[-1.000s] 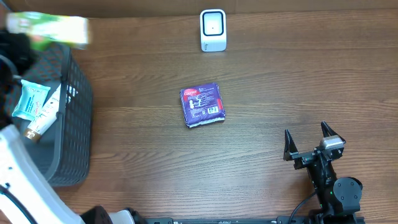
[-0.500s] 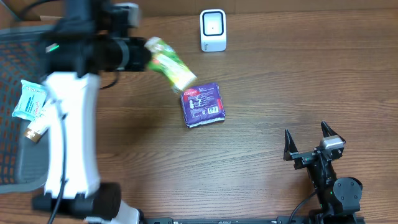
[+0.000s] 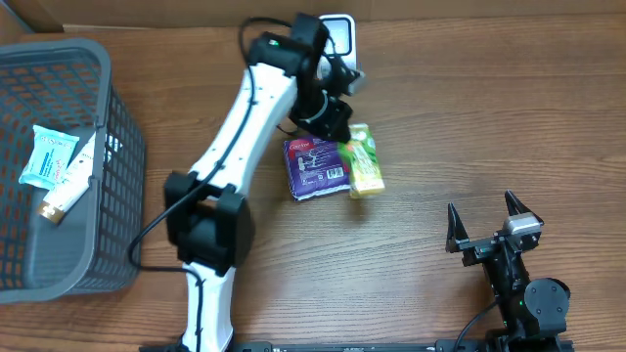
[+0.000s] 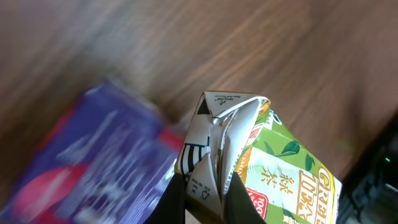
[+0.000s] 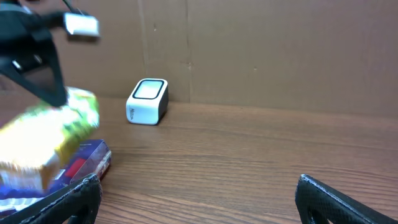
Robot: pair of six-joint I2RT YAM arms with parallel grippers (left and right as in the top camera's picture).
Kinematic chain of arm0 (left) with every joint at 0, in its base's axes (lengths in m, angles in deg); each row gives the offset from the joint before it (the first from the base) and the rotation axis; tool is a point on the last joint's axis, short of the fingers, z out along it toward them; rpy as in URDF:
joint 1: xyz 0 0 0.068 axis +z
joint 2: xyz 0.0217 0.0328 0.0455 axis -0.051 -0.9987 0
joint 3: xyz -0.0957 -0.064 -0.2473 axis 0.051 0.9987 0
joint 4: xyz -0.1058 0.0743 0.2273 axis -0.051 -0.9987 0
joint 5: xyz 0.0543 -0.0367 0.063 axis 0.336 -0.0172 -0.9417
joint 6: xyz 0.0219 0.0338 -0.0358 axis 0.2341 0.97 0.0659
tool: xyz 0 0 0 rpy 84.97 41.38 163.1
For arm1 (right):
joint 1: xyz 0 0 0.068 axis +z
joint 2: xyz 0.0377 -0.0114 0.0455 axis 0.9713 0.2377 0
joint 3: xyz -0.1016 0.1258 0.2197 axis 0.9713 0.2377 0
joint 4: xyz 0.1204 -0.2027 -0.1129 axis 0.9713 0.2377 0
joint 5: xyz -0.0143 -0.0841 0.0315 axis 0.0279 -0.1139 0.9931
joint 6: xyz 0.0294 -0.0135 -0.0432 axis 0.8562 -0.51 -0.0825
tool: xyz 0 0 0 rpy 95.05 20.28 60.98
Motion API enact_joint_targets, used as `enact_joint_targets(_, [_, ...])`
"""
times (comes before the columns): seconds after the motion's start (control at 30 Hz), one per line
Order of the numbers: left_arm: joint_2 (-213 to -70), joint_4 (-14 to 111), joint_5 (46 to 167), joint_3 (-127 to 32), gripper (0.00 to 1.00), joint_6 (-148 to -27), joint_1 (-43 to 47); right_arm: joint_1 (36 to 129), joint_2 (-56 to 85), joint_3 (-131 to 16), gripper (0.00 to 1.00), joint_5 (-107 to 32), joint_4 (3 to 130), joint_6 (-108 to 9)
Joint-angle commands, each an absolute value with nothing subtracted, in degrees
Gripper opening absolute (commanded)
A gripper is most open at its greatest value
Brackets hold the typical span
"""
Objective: Scan the item barcode
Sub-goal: 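Carry the green carton out and set it right of the purple pack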
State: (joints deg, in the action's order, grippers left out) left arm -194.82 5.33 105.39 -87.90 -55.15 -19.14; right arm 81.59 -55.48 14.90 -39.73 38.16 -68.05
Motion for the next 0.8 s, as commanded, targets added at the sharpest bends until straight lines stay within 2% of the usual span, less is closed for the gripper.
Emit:
enact_joint_targets(0.0, [-197.53,6.14,113.98,-88.25,0.04,-52.57,-19.29,81.88,-56.16,15.49,1.00,-40.10,37.94,-68.25])
enact_joint_targets(0.23, [-203.17,9.26,119.38,-88.25,0.06,-55.11,-19.36,81.88,-56.16,15.49,1.00,-40.10,37.94,-68.25])
enact_joint_targets(0.3, [-204.04,9.52,118.70,-88.25,0.12,-56.07,-19.53,81.88,-56.16,15.49,1.00,-40.10,37.94,-68.25])
enact_joint_targets(0.4, [-204.20,10.01,117.98,-88.25,0.31,-56.18,-19.84,81.88,-56.16,15.49,1.00,-40.10,37.94,-68.25])
enact_joint_targets(0.47, [-204.18,10.68,116.14,-88.25,0.38,-57.54,-20.21,81.88,-56.16,15.49,1.00,-40.10,37.94,-68.25])
enact_joint_targets(0.77, [-204.04,10.01,108.91,-91.99,0.36,-63.50,-19.82,81.88,-56.16,15.49,1.00,-40.10,37.94,-68.25])
